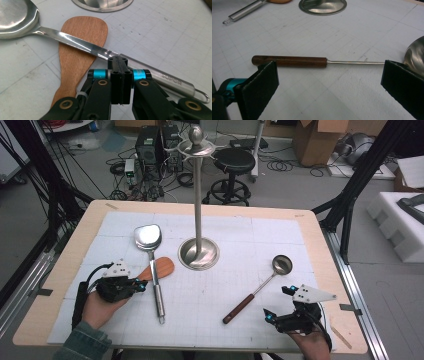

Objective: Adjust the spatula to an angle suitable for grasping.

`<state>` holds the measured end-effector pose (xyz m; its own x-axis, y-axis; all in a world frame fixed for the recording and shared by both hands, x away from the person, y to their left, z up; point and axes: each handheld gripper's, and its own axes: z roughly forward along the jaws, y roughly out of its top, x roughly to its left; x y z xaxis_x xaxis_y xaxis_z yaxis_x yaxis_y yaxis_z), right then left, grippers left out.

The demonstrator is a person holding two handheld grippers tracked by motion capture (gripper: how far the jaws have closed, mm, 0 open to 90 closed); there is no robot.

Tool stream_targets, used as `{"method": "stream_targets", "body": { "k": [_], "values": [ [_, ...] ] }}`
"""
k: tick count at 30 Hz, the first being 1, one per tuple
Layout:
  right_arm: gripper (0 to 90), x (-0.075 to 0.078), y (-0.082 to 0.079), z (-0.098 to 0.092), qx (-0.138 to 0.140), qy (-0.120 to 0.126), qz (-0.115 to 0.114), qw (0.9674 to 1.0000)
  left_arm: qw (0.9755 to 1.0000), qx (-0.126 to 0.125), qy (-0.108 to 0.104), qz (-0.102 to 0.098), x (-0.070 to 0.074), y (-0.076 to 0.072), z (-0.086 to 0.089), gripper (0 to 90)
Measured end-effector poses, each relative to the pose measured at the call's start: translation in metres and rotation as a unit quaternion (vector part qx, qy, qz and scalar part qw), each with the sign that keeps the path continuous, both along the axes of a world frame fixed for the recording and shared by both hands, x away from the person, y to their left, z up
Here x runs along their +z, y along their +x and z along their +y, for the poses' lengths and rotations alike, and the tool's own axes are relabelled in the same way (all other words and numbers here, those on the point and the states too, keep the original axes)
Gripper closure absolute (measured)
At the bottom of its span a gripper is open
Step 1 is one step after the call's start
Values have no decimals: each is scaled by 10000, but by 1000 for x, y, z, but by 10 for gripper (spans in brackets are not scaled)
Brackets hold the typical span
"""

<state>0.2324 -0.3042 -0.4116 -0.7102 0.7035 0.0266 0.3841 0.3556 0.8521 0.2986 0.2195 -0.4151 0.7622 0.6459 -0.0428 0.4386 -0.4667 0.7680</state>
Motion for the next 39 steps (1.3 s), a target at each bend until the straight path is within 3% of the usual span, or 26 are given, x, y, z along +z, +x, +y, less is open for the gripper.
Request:
{"method": "stream_targets", "body": {
  "k": [5,15,19,39],
  "values": [
    [6,1,1,2,45,-7,-19,10000,9999,18,110,118,-2,8,-6,896],
    [6,1,2,4,68,8,-18,10000,9988,-163,440,120,-8,11,-16,896],
    [6,1,2,4,80,17,-2,10000,9992,-160,323,184,-9,14,-16,896],
    [6,1,2,5,119,41,37,9999,9986,-227,402,273,-15,18,-17,896]
  ]
}}
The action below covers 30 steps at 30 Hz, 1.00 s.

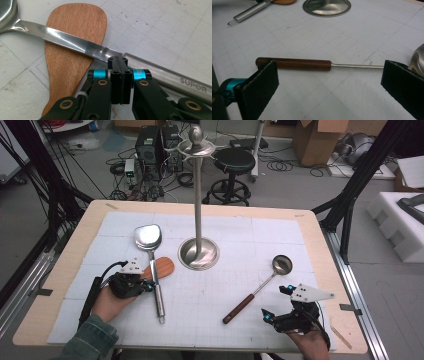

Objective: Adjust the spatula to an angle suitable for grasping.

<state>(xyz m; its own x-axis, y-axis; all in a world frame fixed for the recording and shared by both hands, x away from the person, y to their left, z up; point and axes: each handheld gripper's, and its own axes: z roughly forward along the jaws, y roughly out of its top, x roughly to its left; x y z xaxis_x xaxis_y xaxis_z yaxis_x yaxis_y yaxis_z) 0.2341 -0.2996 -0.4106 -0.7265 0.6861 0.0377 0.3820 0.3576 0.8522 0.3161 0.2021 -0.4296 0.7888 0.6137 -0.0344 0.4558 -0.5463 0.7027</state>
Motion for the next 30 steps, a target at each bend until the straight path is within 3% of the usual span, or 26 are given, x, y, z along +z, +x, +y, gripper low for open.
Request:
{"method": "stream_targets", "body": {
  "k": [30],
  "values": [
    [6,-1,2,2,53,-18,-4,10000,9998,-199,-81,-13,-1,0,-14,897]
  ]
}}
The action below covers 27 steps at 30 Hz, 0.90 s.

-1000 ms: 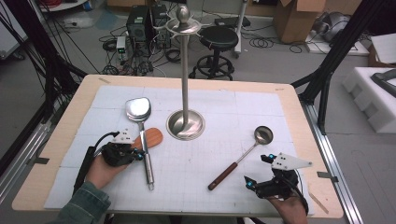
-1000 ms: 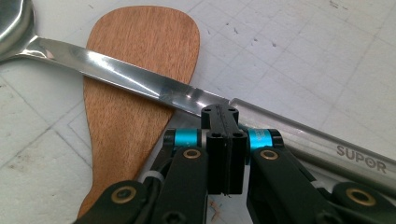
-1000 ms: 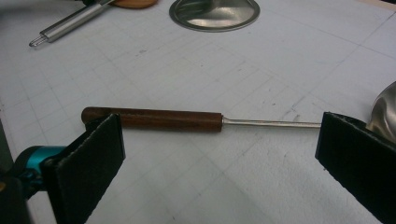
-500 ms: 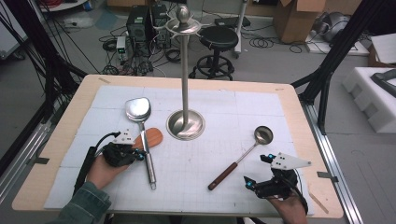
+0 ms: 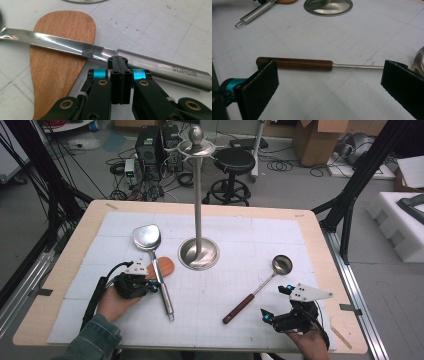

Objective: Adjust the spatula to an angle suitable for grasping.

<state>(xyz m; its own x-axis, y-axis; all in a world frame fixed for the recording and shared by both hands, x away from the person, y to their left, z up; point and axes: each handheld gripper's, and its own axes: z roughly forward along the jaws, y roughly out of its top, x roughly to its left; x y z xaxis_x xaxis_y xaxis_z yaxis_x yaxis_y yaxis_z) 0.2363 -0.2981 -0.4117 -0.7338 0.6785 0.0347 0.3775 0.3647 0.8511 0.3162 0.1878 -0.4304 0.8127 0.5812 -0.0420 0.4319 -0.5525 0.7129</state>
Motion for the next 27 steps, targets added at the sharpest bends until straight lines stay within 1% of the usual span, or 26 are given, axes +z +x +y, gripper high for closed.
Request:
{"method": "stream_targets", "body": {
  "k": [8,17,19,26,27],
  "values": [
    [6,0,0,0,11,-2,17,10000,10000,-17,-33,-5,0,2,-4,897],
    [6,0,1,1,9,-13,7,10000,10000,18,-94,-3,-1,3,-10,897],
    [6,0,1,1,22,-13,-6,10000,10000,-7,-62,-16,-1,4,-11,897],
    [6,0,1,1,25,-6,9,10000,10000,-50,-62,-23,-1,5,-17,897],
    [6,0,1,1,25,-6,3,10000,9999,-58,-100,-16,0,5,-18,897]
  ]
}}
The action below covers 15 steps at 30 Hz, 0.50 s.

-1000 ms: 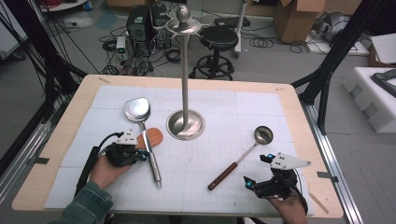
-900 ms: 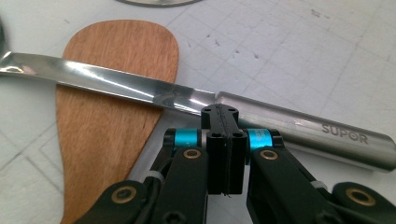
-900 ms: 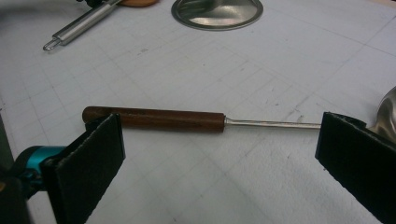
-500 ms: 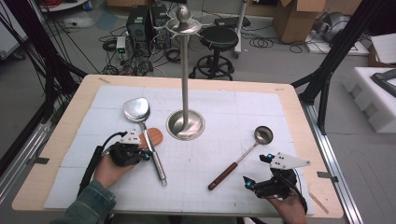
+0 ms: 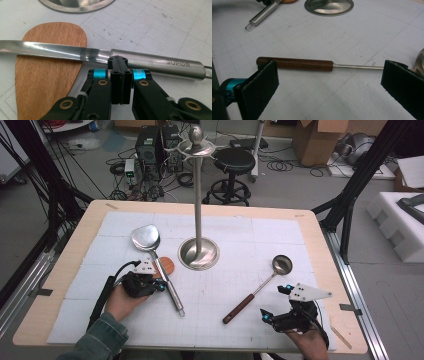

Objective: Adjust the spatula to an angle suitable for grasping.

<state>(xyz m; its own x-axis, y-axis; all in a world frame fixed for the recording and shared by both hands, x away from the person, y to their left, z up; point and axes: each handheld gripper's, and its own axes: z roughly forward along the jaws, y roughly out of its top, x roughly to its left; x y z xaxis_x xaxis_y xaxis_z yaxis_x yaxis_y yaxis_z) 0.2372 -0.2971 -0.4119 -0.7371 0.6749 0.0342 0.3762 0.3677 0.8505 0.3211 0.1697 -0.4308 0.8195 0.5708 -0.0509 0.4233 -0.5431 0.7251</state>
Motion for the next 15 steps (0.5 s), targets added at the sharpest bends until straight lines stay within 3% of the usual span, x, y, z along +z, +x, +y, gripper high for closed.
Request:
{"method": "stream_targets", "body": {
  "k": [15],
  "values": [
    [6,0,-1,-1,12,29,16,10000,9999,86,-14,-74,6,13,-5,897]
  ]
}}
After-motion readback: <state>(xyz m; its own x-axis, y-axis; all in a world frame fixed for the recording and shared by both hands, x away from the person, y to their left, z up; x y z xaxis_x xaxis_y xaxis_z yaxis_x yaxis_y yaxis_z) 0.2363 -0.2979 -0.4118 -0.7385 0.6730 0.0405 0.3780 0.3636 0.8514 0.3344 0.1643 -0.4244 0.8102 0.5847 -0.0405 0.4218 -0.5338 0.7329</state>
